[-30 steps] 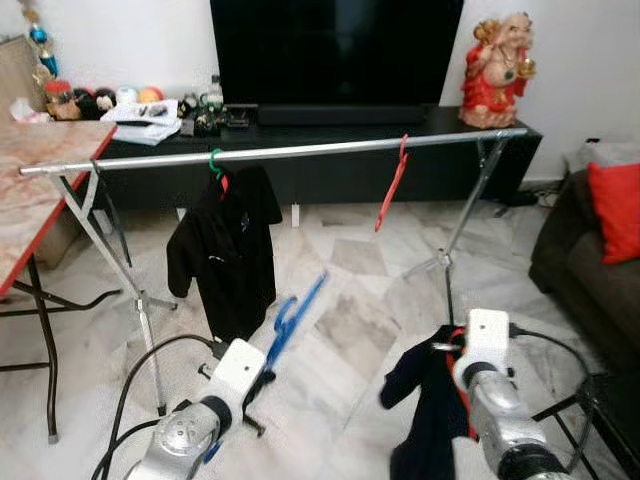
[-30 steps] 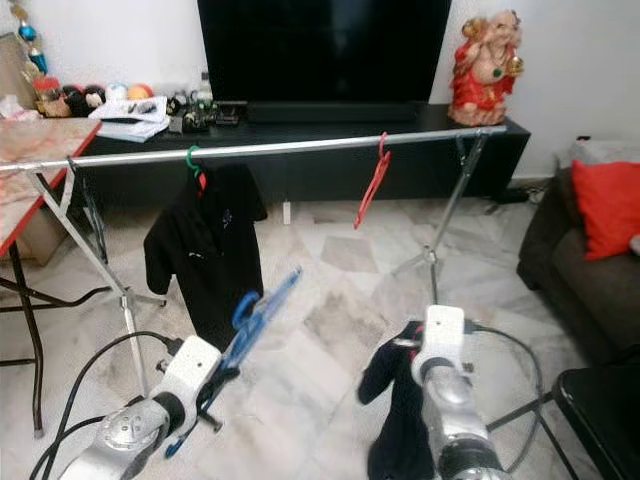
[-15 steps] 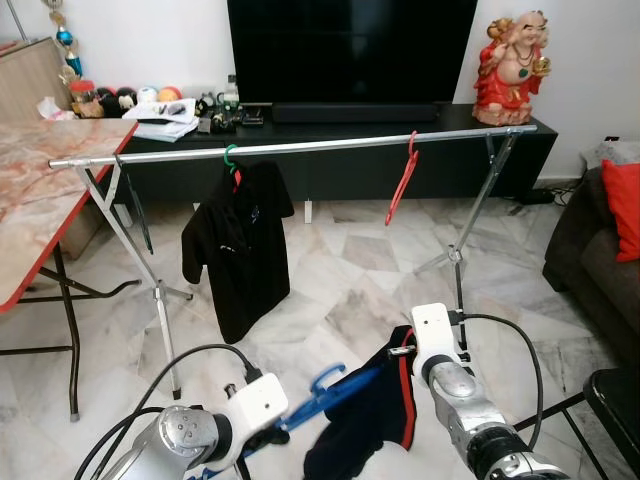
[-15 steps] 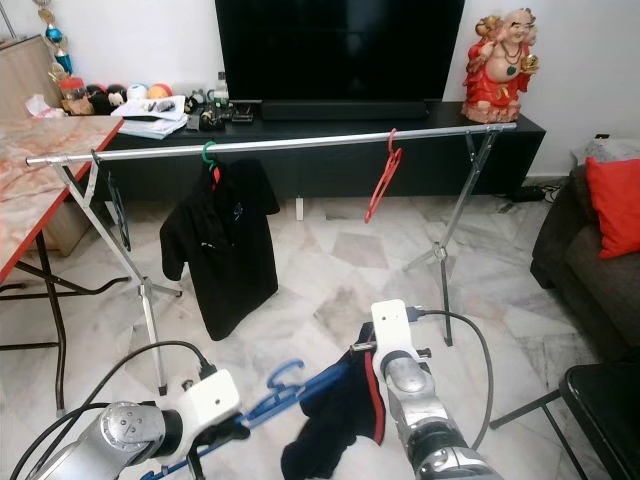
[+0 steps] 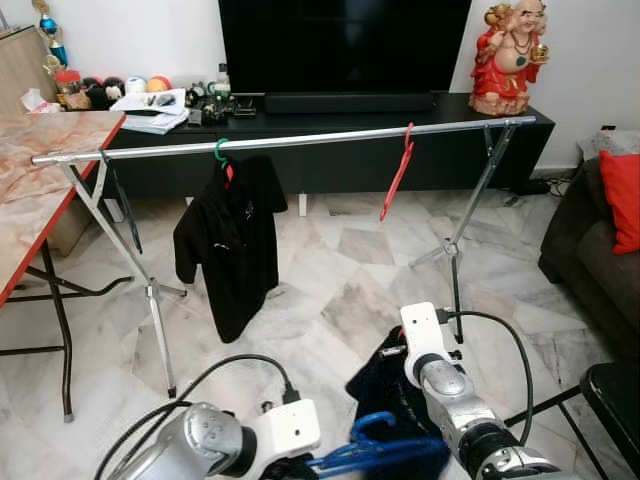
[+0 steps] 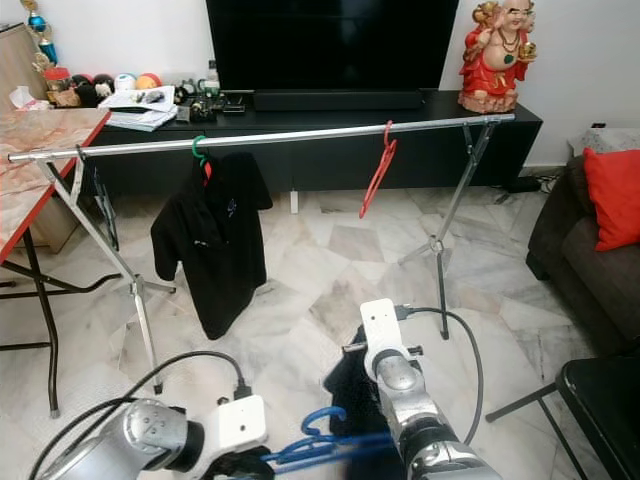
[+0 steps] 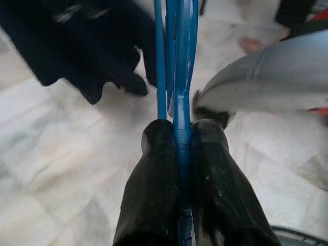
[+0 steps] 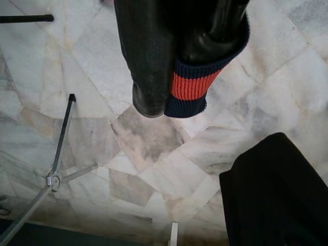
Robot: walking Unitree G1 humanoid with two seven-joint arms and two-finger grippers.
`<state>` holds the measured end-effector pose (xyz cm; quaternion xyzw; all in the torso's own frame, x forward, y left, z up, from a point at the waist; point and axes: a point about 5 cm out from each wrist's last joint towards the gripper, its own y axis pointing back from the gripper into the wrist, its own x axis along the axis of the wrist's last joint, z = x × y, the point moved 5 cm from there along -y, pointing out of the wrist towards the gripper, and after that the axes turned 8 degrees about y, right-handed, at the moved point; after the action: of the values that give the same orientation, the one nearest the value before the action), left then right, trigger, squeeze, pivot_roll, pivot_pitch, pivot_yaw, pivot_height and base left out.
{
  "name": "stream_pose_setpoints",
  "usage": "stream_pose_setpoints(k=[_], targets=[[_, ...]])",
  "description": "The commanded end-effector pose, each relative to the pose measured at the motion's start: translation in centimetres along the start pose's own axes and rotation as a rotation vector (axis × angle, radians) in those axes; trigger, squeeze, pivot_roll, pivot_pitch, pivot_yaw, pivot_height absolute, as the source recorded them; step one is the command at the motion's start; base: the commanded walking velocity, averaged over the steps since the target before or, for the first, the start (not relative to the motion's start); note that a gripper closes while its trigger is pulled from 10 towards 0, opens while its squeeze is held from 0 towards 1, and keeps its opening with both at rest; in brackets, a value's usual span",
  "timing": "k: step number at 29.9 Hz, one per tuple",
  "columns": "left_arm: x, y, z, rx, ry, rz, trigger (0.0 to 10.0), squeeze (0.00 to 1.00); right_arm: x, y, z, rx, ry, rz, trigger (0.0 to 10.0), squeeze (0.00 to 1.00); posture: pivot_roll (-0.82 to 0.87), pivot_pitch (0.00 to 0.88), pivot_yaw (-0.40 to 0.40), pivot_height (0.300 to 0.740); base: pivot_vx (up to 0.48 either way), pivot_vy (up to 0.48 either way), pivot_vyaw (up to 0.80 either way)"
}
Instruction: Hang hanger
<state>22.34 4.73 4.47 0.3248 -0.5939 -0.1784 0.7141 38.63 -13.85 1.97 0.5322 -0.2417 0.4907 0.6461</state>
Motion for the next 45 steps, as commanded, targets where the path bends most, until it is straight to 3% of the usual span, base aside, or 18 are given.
stream_pose_setpoints(k=[1, 7, 13, 22, 25, 30, 34, 38, 45], targets=[[1.1, 0.2, 0.5, -0.027, -0.034, 0.014, 10.0, 0.00, 1.5, -0.2, 0.2, -0.008, 0.004, 0.033, 10.0, 0.00, 0.15, 0.000, -0.018, 0.740, 0.000, 0.000, 0.00], [0.8, 0.3, 1.1, -0.055, -0.093, -0.038, 10.0, 0.00, 1.5, -0.2, 0.6, -0.023, 0.008, 0.030, 10.0, 0.00, 0.15, 0.000, -0.015, 0.740, 0.000, 0.000, 0.00], [2.5, -0.3, -2.8, 0.166, -0.035, 0.077, 10.0, 0.00, 1.6, -0.3, 0.9, -0.035, -0.004, 0.029, 10.0, 0.00, 0.15, 0.000, -0.022, 0.740, 0.000, 0.000, 0.00], [3.3, -0.3, -4.9, 0.310, 0.010, 0.118, 10.0, 0.00, 1.3, -0.3, 1.1, -0.045, -0.019, 0.018, 10.0, 0.00, 0.16, 0.000, -0.025, 0.740, 0.000, 0.000, 0.00], [2.9, -0.4, -4.7, 0.301, 0.008, 0.097, 10.0, 0.00, 1.3, -0.3, 1.1, -0.046, -0.022, 0.018, 10.0, 0.00, 0.16, 0.000, -0.026, 0.740, 0.000, 0.000, 0.00], [0.9, -0.2, -4.4, 0.290, -0.028, -0.015, 10.0, 0.00, 1.5, -0.3, 1.3, -0.051, -0.026, 0.020, 10.0, 0.00, 0.16, 0.000, -0.026, 0.740, 0.000, 0.000, 0.00], [-0.9, 1.0, -6.1, 0.387, -0.011, -0.095, 10.0, 0.00, 1.6, -0.3, 1.4, -0.056, -0.031, 0.022, 10.0, 0.00, 0.17, 0.000, -0.024, 0.740, 0.000, 0.000, 0.00], [-1.3, 1.7, -7.3, 0.458, -0.023, -0.117, 10.0, 0.00, 1.6, -0.3, 1.3, -0.056, -0.033, 0.022, 10.0, 0.00, 0.16, 0.000, -0.023, 0.740, 0.000, 0.000, 0.00], [-0.4, 1.8, -8.2, 0.520, 0.011, -0.059, 10.0, 0.00, 1.6, -0.3, 1.4, -0.058, -0.039, 0.022, 10.0, 0.00, 0.16, 0.000, -0.022, 0.740, 0.000, 0.000, 0.00]])
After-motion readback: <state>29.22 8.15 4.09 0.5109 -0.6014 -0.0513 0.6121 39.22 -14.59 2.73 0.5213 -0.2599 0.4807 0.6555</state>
